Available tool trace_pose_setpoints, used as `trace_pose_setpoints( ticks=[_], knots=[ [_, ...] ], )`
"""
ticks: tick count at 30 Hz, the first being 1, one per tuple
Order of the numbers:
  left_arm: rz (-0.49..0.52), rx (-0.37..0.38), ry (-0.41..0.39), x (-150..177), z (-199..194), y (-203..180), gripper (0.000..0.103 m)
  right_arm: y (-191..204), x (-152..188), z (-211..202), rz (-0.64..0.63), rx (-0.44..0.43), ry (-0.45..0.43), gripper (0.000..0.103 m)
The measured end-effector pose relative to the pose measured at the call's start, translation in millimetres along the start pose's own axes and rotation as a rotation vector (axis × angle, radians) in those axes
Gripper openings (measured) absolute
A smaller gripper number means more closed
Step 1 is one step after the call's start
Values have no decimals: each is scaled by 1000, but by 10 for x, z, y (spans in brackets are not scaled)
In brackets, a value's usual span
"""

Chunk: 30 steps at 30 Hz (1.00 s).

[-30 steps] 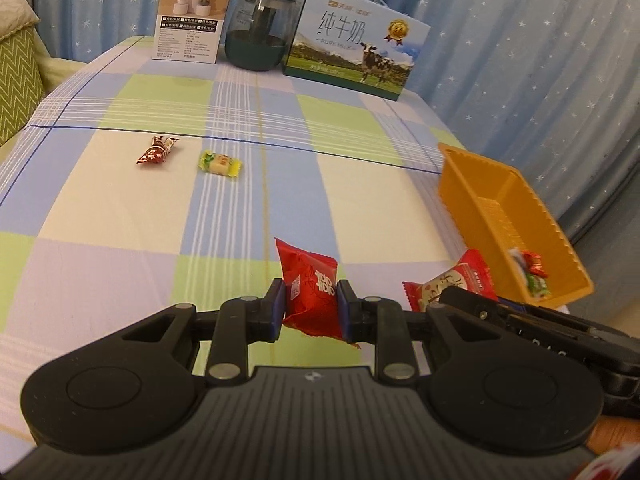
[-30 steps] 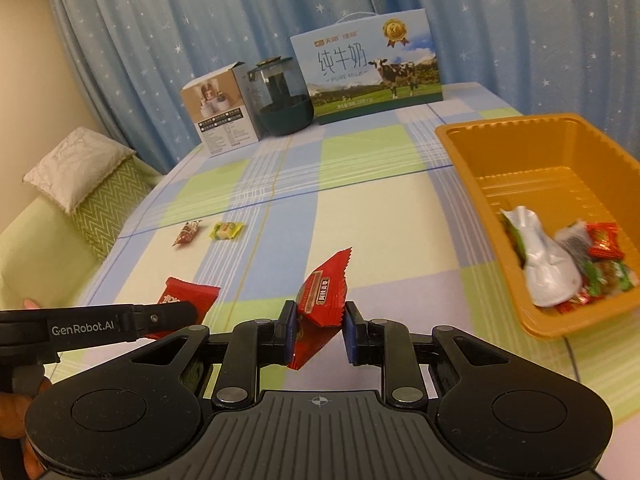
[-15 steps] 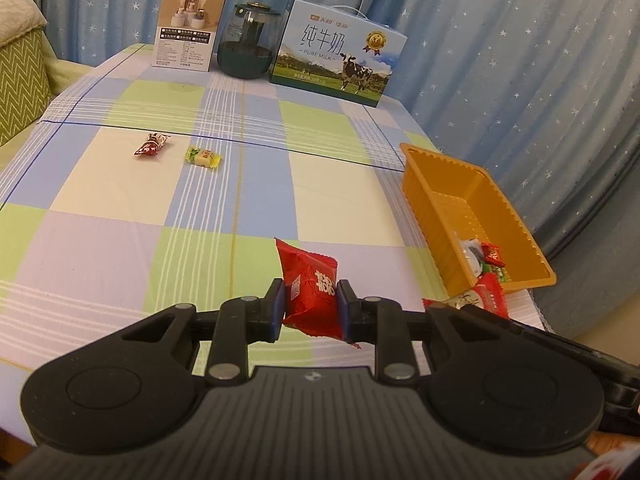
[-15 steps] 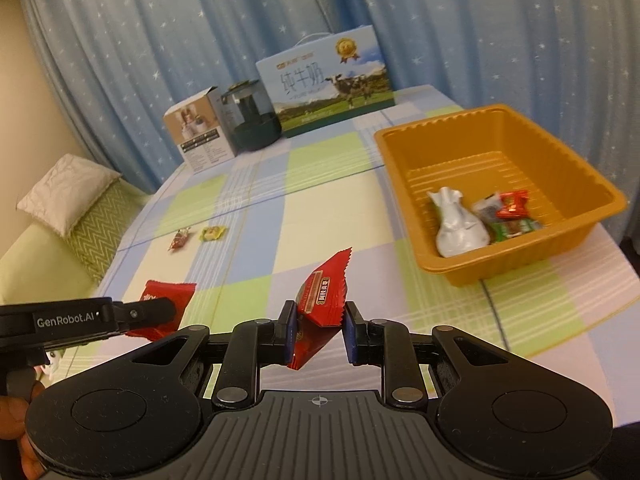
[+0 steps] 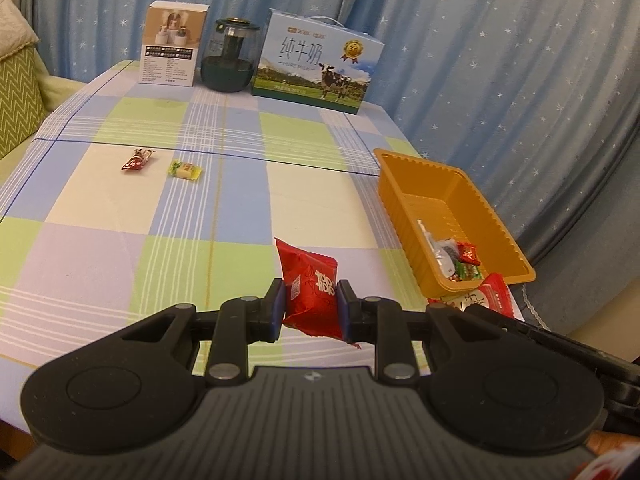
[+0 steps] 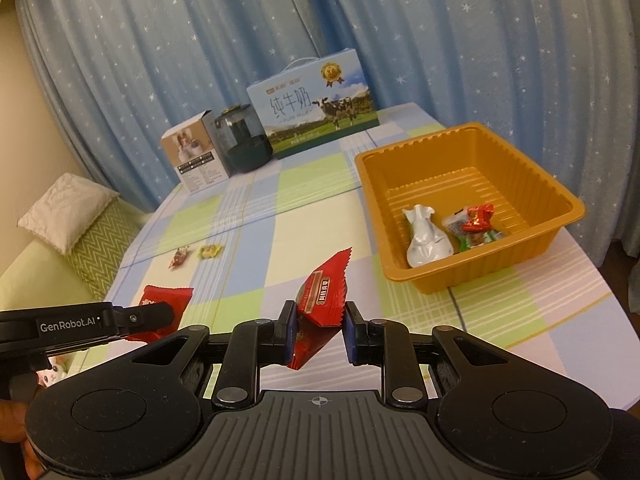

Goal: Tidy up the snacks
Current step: 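Carry both candies over the orange tray and open both tools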

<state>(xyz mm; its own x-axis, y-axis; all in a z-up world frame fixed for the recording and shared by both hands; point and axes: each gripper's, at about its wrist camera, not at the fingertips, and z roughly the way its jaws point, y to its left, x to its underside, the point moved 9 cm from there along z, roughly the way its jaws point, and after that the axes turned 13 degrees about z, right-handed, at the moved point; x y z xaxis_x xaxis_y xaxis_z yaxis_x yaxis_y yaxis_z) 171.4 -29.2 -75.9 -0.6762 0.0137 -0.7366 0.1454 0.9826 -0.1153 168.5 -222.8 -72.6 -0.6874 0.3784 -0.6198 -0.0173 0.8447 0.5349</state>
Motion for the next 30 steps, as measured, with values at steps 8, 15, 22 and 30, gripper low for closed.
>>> trace_pose_setpoints(
  ticks=[8,15,22,30],
  knots=[
    [17,24,-5,-72,34,-151,24,-78,-110,-98,16,4,-22,24],
    [41,56,-13,-210,114,-339,24,-219,-303,-181,56,20,-48,24],
    [71,93,-28,-397,217,-592,24,-402,-513,-241,88,46,-74,24],
    [104,130,-36,-585,365,-871,24,-616,-733,-308,114,62,-110,24]
  ],
)
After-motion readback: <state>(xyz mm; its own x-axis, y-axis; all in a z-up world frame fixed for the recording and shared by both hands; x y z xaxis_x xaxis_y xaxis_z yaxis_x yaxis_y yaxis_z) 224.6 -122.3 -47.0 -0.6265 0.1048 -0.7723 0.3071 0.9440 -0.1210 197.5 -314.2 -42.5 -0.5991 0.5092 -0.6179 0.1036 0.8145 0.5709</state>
